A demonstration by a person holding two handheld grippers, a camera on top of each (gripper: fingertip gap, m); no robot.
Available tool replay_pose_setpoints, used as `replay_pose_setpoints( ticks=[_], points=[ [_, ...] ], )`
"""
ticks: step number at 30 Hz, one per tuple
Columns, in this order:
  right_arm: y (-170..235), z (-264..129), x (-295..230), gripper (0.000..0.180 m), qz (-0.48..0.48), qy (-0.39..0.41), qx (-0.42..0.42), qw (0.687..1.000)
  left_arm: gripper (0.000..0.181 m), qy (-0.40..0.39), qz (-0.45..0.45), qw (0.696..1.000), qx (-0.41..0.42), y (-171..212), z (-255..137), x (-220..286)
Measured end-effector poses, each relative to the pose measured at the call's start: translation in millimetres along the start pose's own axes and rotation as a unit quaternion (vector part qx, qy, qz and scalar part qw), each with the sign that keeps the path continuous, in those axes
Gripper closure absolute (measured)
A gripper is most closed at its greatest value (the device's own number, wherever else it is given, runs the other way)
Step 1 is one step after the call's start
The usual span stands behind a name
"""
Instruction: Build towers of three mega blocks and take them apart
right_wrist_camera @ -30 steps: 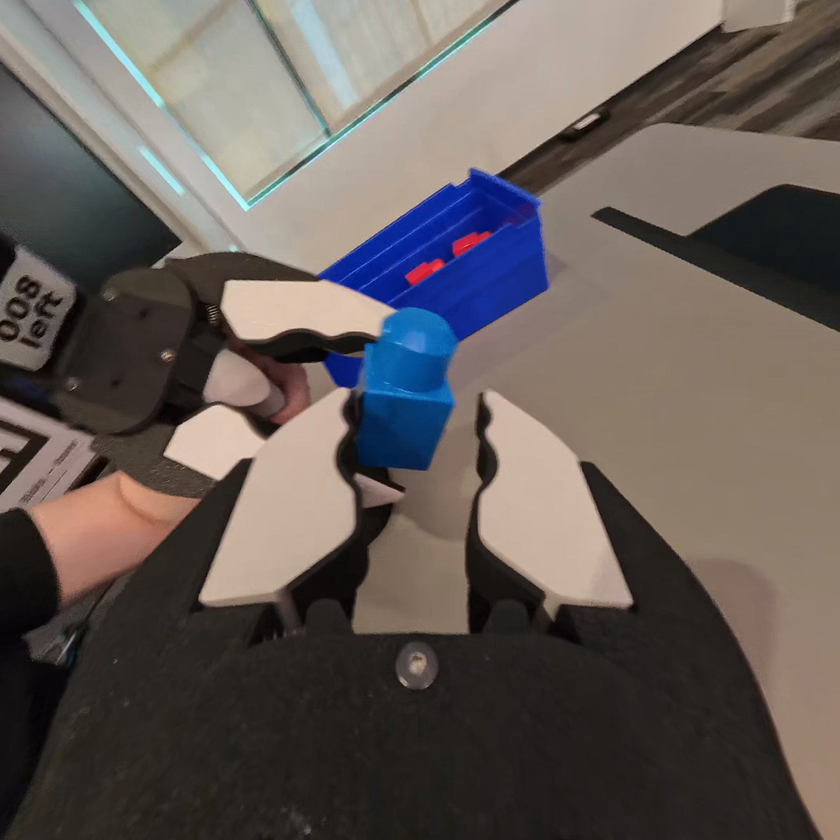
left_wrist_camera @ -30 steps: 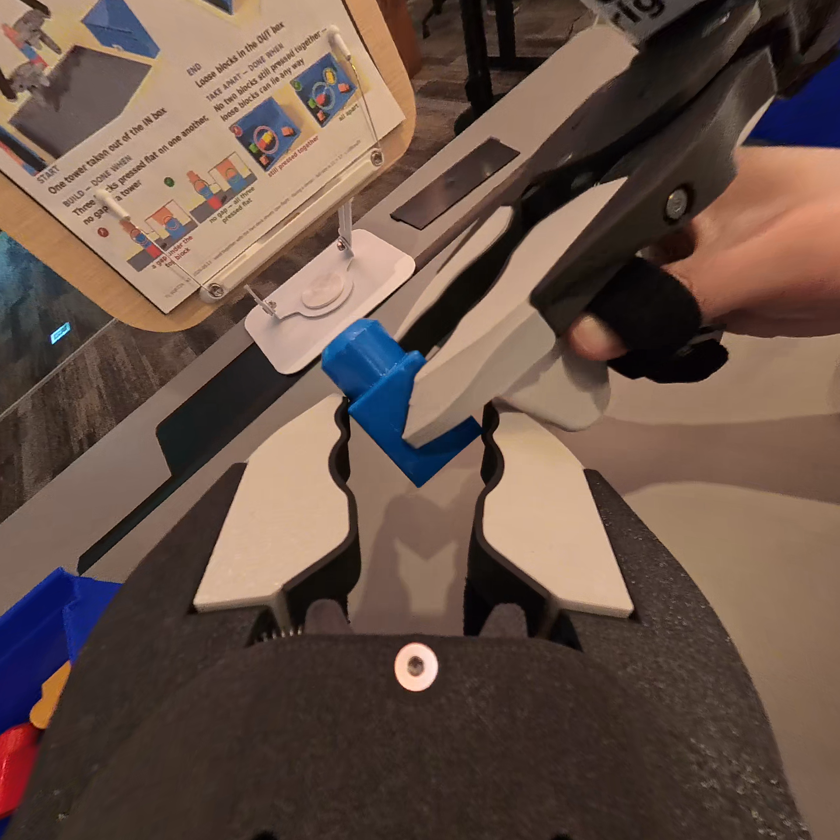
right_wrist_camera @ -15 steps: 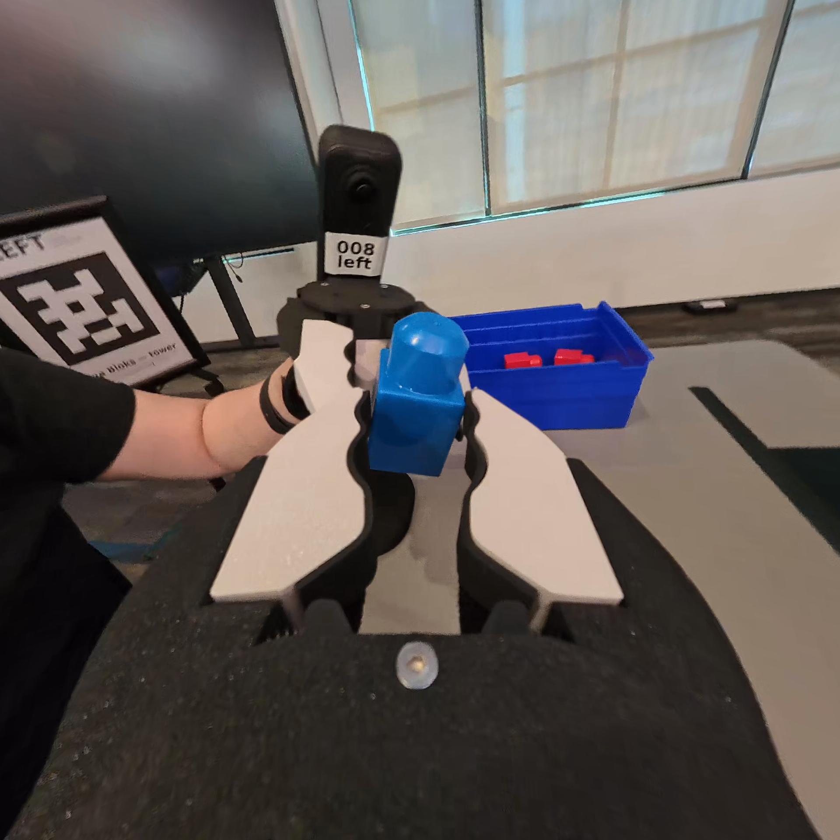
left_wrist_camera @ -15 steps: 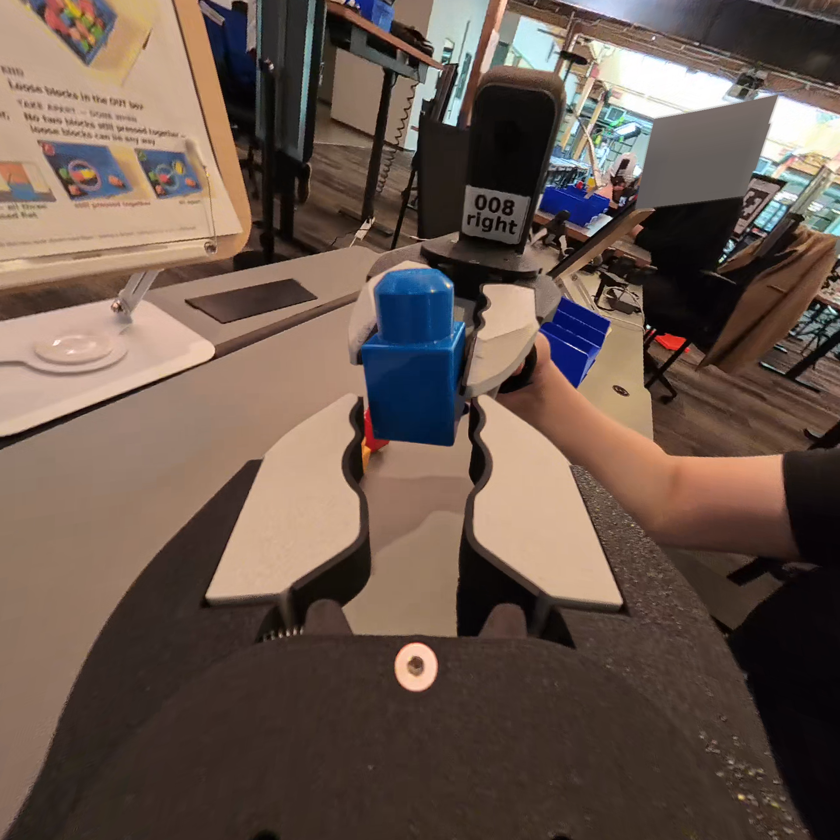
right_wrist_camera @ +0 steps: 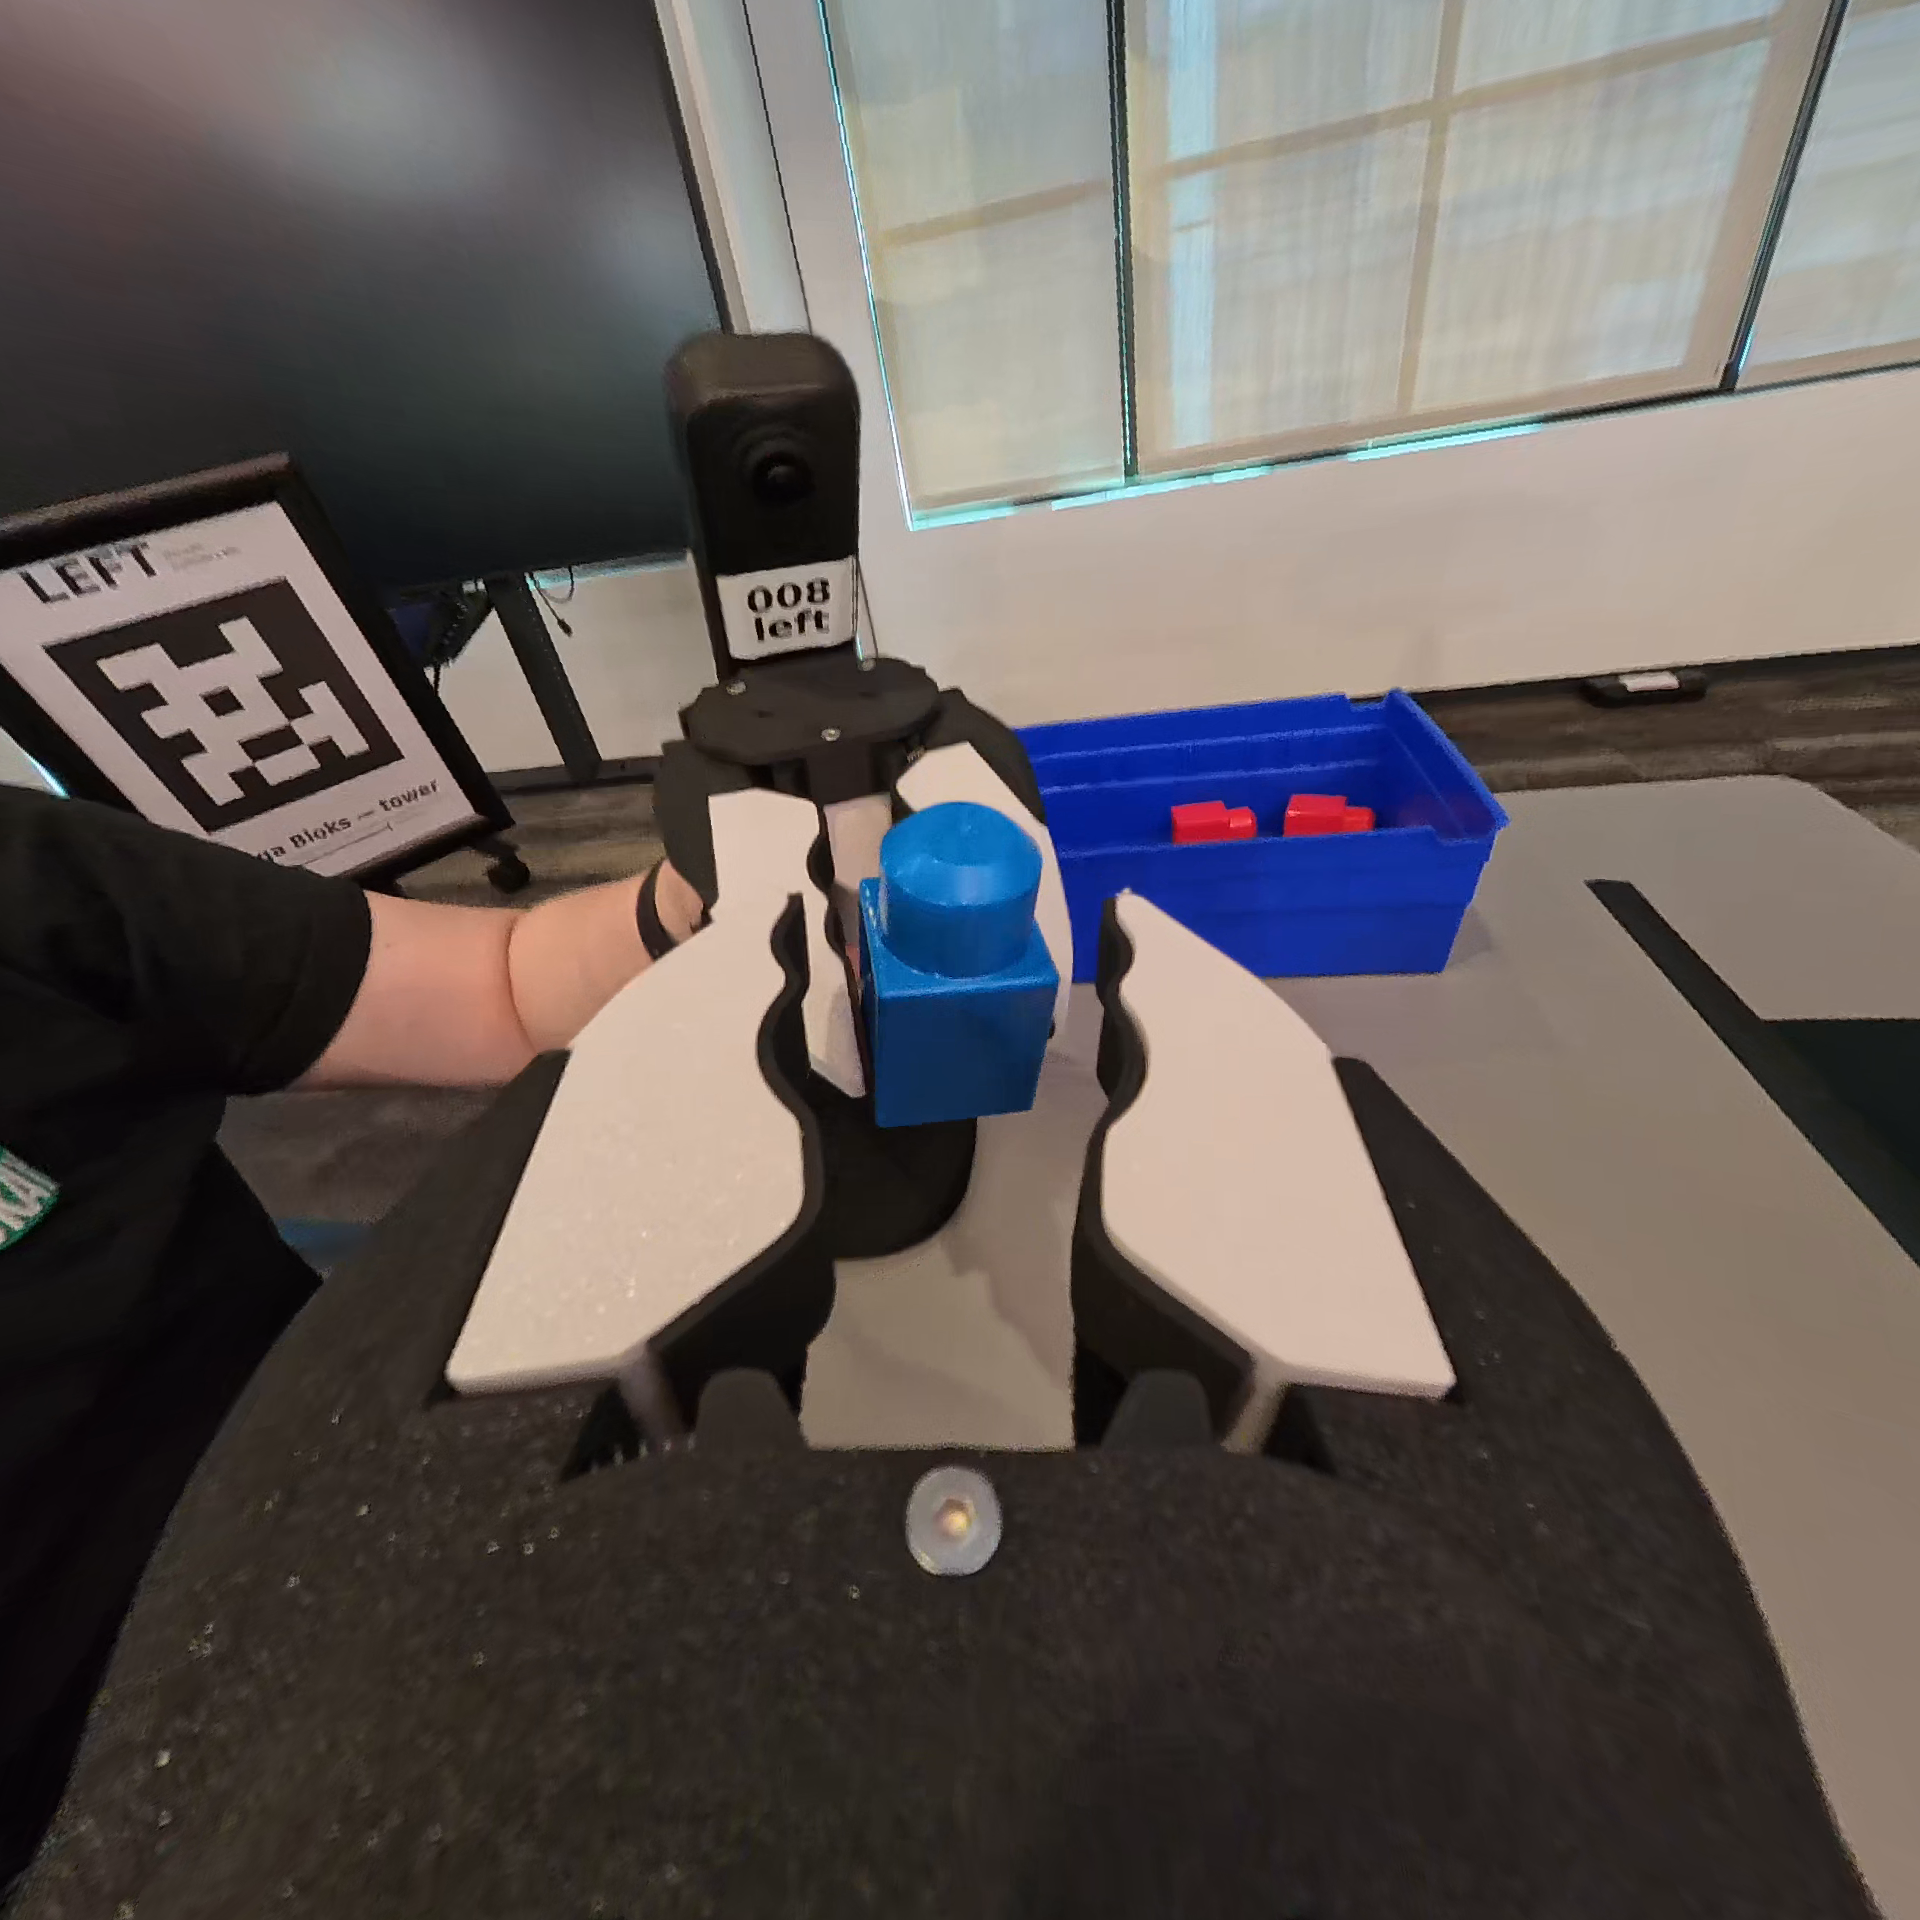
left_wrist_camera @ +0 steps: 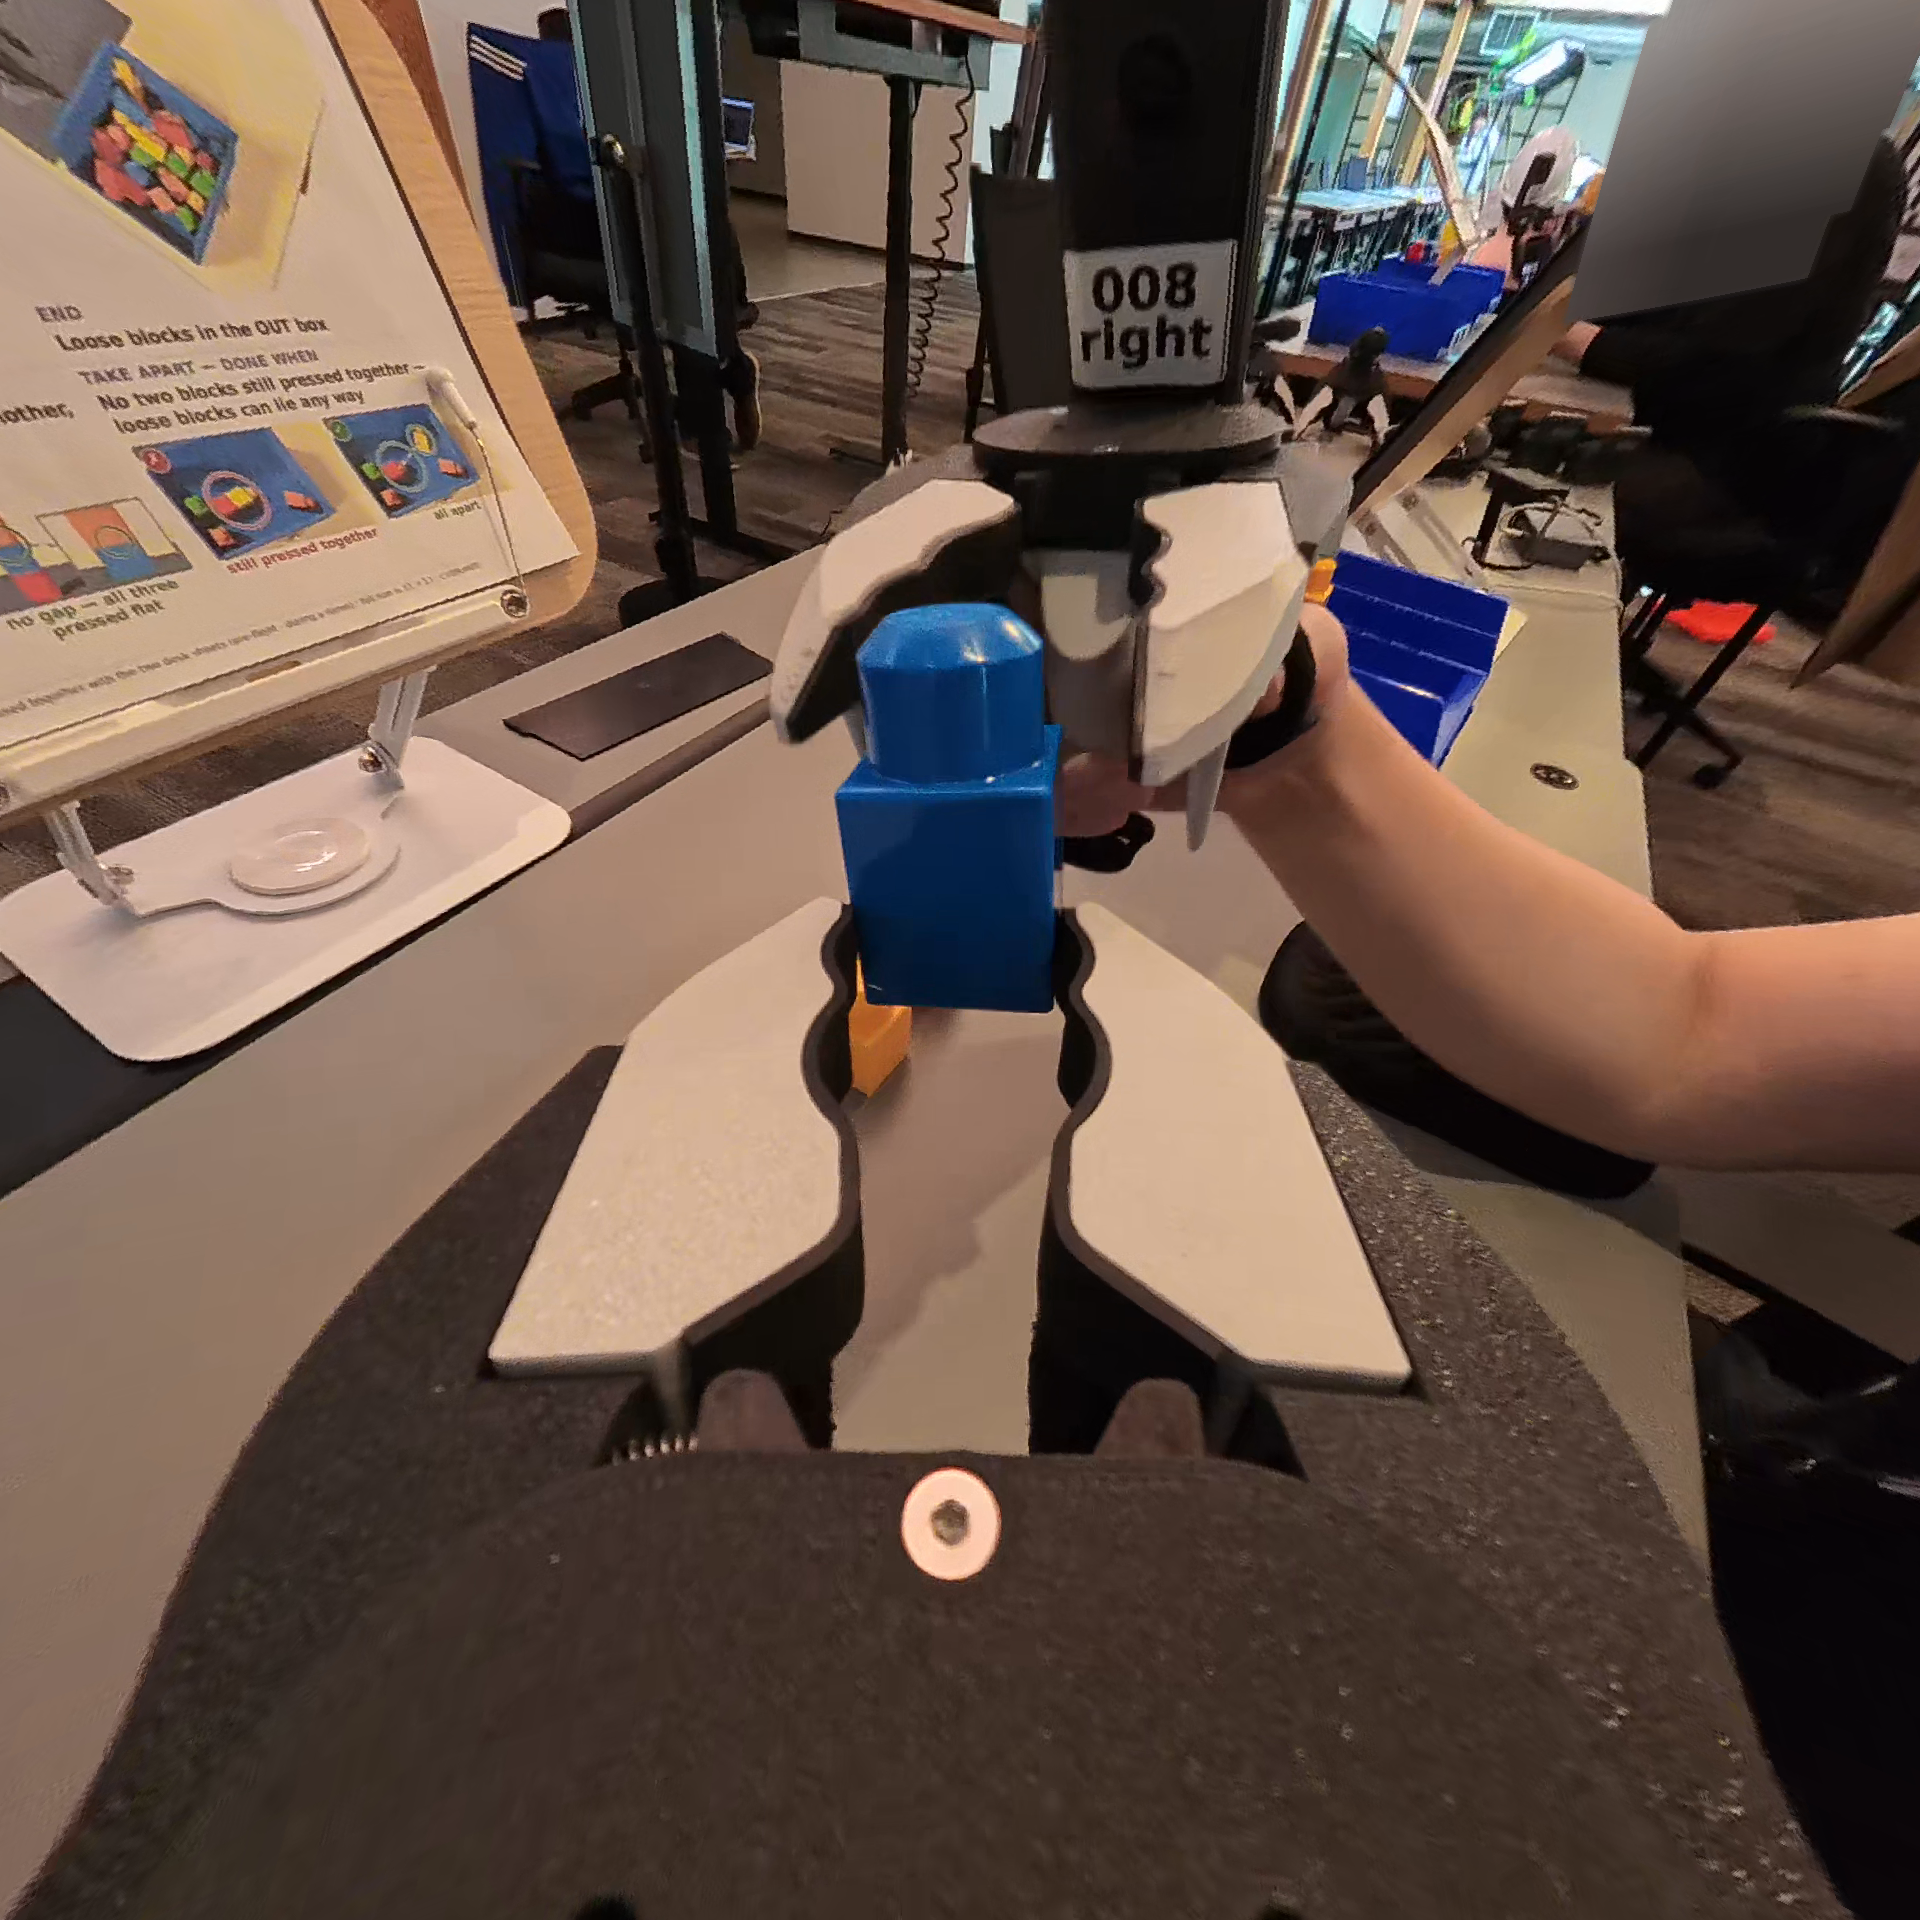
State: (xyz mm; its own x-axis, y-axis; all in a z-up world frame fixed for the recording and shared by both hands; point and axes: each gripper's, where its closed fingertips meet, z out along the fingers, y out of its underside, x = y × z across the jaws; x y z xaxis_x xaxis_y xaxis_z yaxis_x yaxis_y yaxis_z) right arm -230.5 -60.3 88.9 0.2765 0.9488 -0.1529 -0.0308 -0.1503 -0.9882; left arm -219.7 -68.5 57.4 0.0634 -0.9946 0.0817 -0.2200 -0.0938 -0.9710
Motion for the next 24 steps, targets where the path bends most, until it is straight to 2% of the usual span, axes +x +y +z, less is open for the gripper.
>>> replay_pose_setpoints(
  ticks=[3,5,8,13,16,18,21,24],
  points=[
    [16,1,-4,0.126,-0.017,0.005,-0.065,0.998,0.144,0.009,0.013,1.000,-0.011,1,2,7],
    [23,0,-8,0.138,-0.034,-0.003,-0.096,0.995,0.144,0.010,0.024,0.999,-0.027,4,3,9],
    [27,-1,-13,0.144,-0.033,-0.010,-0.113,0.993,0.145,0.018,0.030,0.999,-0.041,8,4,14],
    [27,-4,-14,0.144,-0.053,-0.006,-0.122,0.991,0.144,0.014,0.031,0.999,-0.033,7,6,15],
    [20,-19,-7,0.144,-0.061,0.020,-0.114,0.991,0.122,-0.001,0.024,0.999,-0.026,12,8,6],
    [11,-39,0,0.144,-0.063,0.048,-0.101,0.992,0.119,0.001,0.034,0.999,-0.038,29,16,-1],
    [-7,-74,5,0.144,-0.065,0.083,-0.059,0.993,0.110,0.025,0.029,0.994,-0.103,83,44,-10],
    [-15,-102,8,0.144,-0.063,0.112,-0.037,0.991,0.111,0.035,0.018,0.991,-0.131,119,80,-19]
  ],
)
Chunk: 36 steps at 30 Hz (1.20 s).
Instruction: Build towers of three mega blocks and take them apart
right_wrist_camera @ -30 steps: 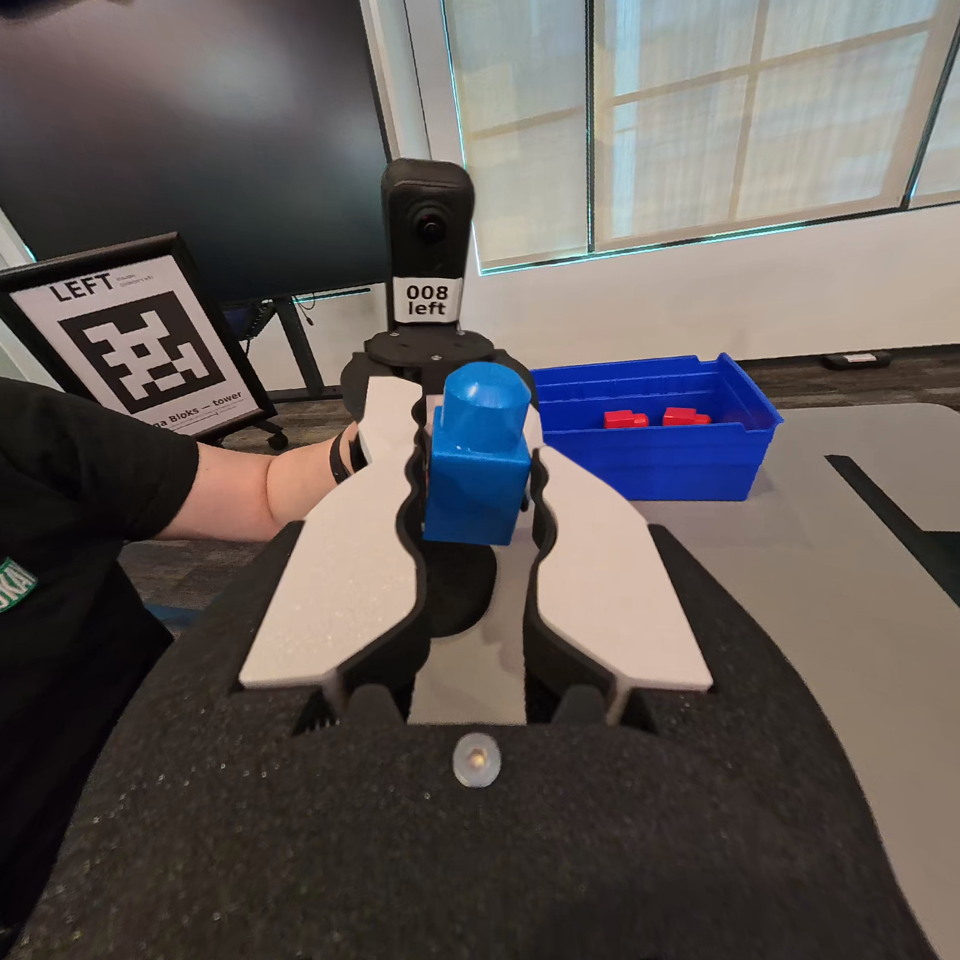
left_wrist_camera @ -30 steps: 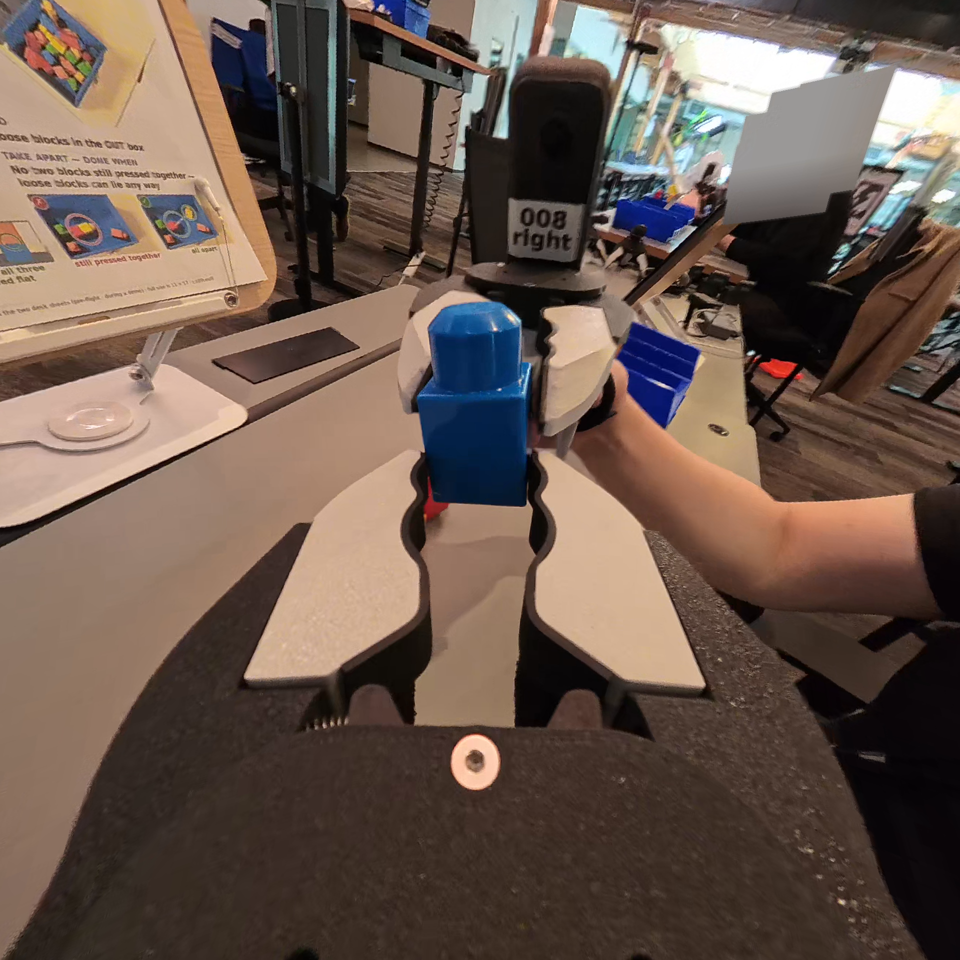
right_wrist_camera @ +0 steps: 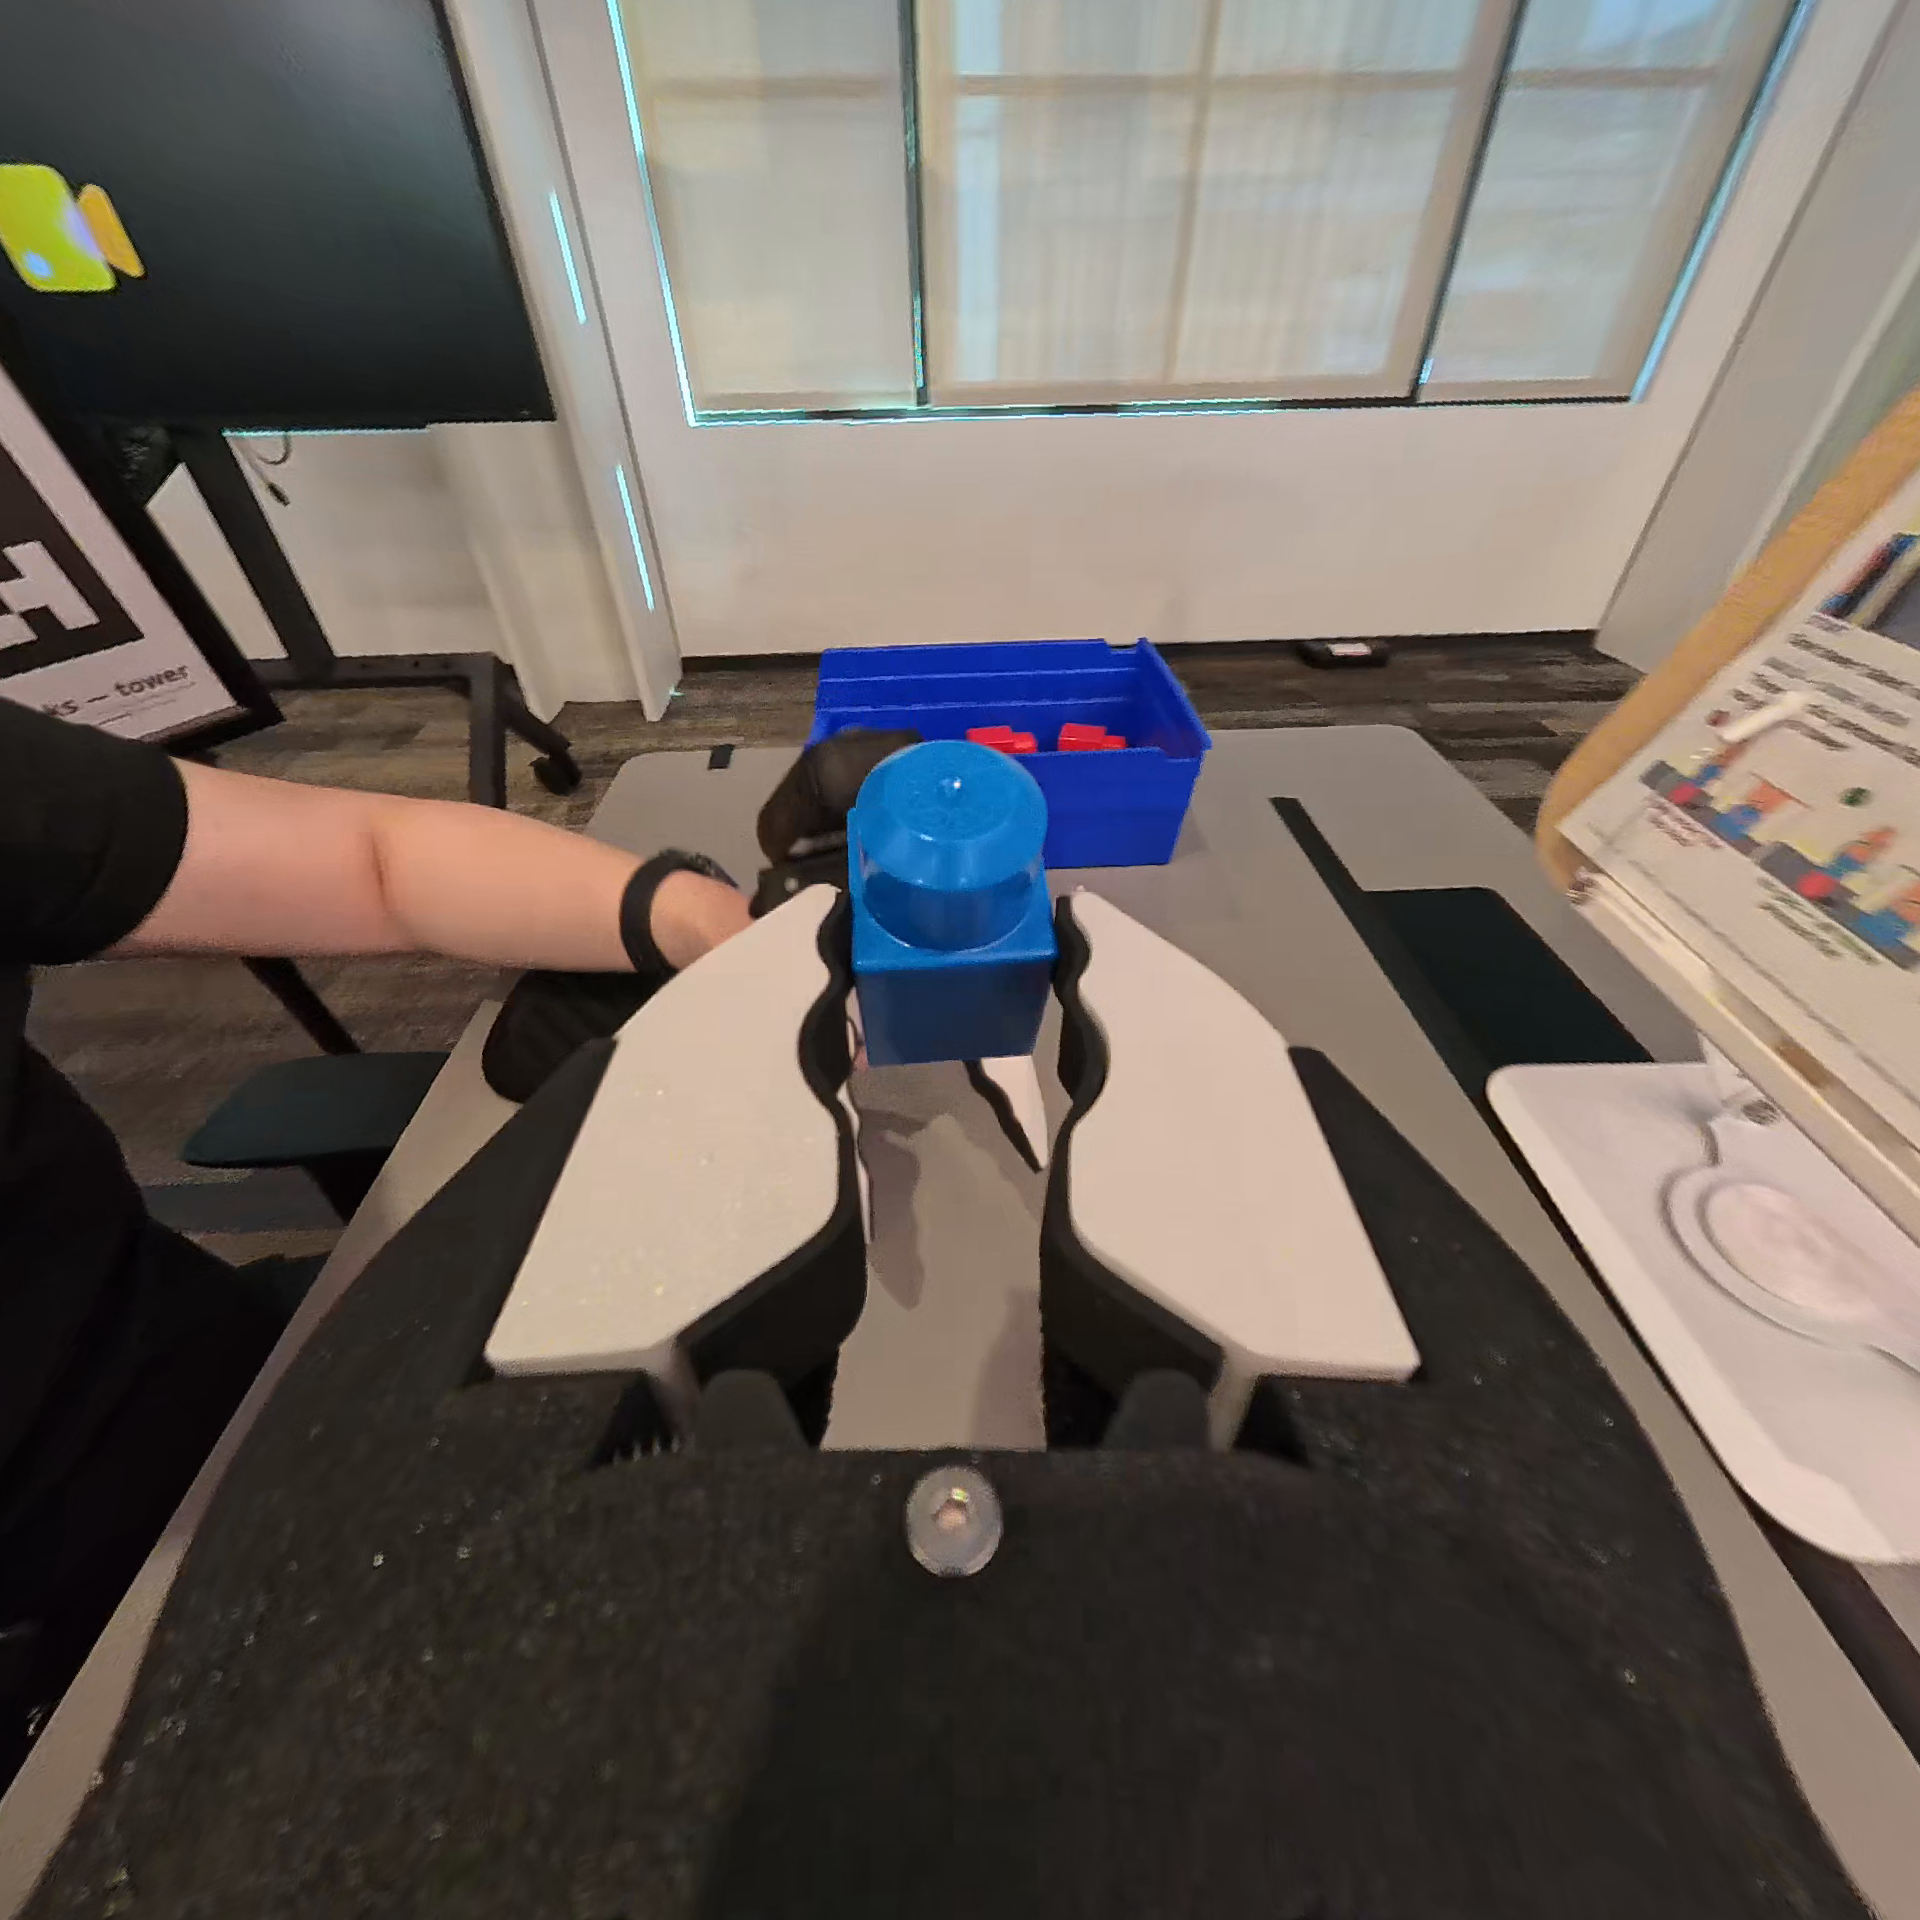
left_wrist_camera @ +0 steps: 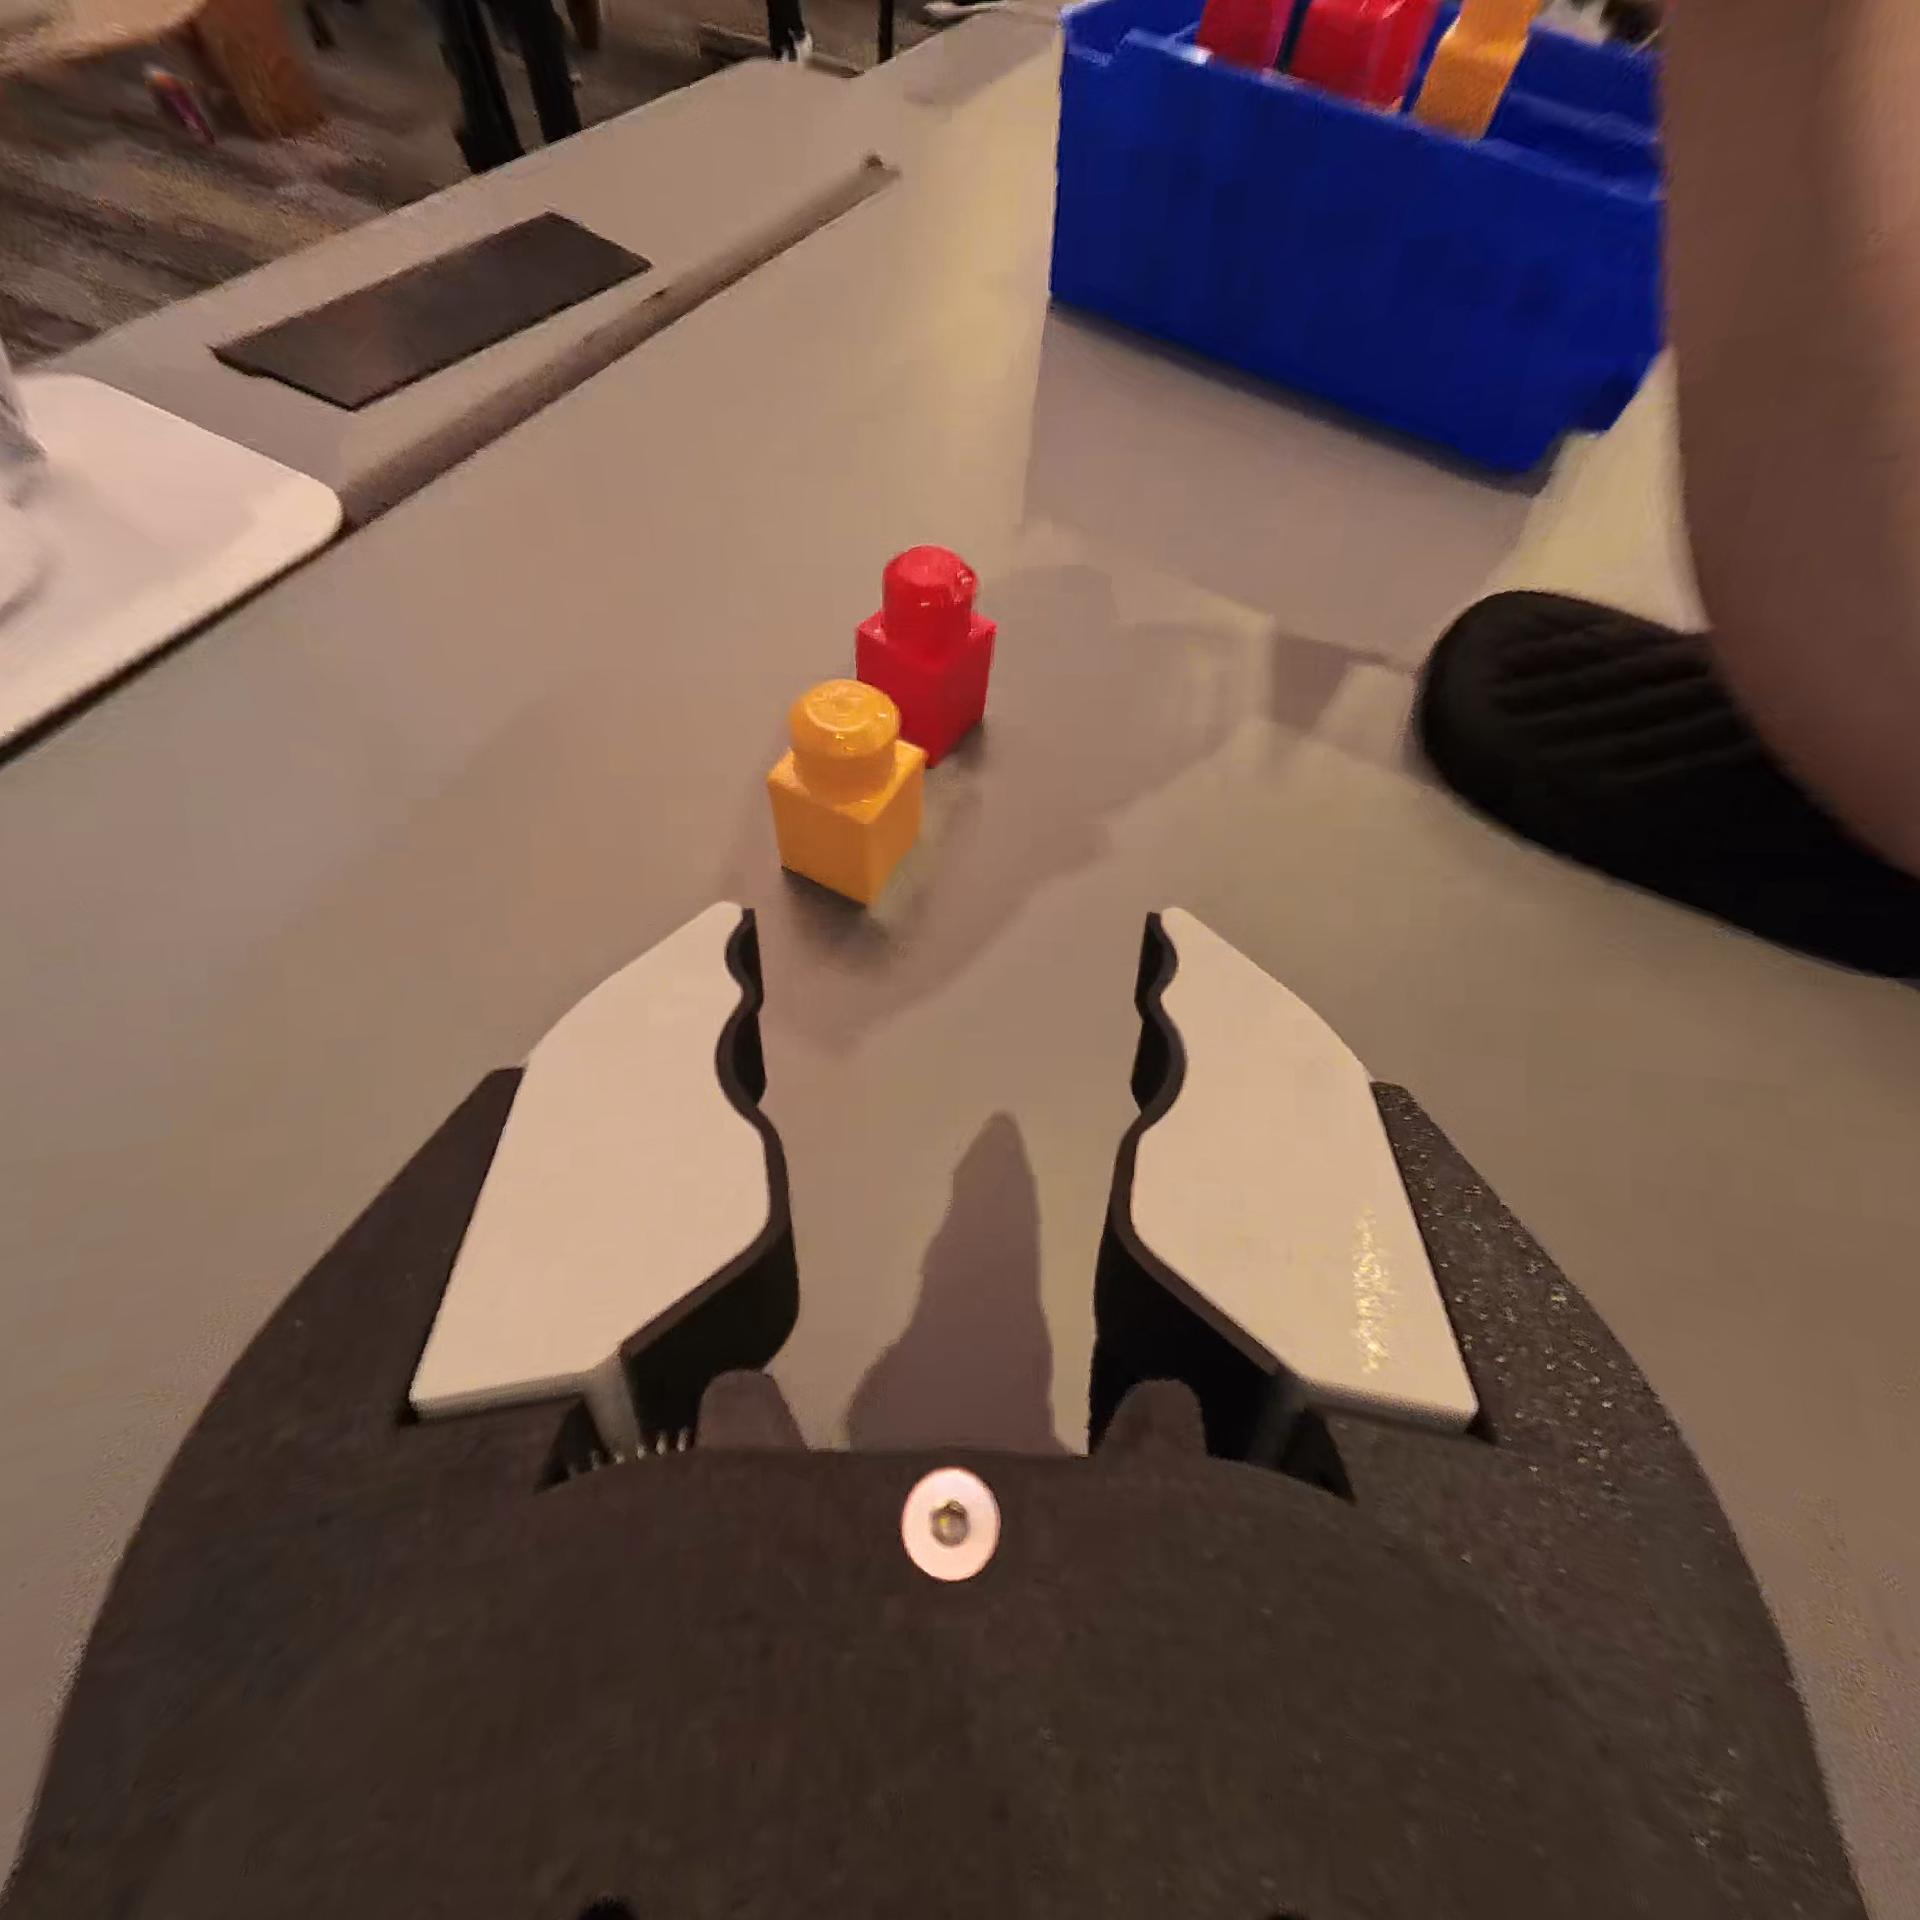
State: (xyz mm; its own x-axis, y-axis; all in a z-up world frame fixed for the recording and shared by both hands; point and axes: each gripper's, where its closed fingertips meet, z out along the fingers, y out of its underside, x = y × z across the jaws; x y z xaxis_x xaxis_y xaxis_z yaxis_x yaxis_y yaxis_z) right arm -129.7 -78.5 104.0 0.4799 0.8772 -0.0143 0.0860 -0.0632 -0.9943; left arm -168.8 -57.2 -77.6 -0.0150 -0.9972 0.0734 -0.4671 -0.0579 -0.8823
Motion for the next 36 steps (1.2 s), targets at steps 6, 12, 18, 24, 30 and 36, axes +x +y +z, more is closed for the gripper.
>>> replay_pose_setpoints(
  ticks=[6,12,18,24,30,36],
  points=[
    [1,-29,13,0.144,0.008,0.036,0.014,0.999,0.109,-0.036,0.115,0.991,-0.059,17,51,-37],
    [5,-42,20,0.144,0.021,0.047,0.016,0.999,0.122,0.027,0.070,0.997,-0.027,5,79,-33],
    [6,-53,26,0.144,0.031,0.052,0.025,0.998,0.125,0.048,0.090,0.990,-0.102,22,95,-29],
    [13,-55,31,0.144,0.044,0.055,0.021,0.997,0.143,0.032,0.092,0.990,-0.102,20,99,-32],
    [21,-50,38,0.144,0.056,0.066,0.004,0.996,0.143,0.070,0.029,0.994,-0.083,-25,65,-22],
    [23,-23,28,0.144,0.077,0.031,-0.020,0.996,0.143,0.100,0.069,0.990,-0.066,-77,26,-3]
  ],
)
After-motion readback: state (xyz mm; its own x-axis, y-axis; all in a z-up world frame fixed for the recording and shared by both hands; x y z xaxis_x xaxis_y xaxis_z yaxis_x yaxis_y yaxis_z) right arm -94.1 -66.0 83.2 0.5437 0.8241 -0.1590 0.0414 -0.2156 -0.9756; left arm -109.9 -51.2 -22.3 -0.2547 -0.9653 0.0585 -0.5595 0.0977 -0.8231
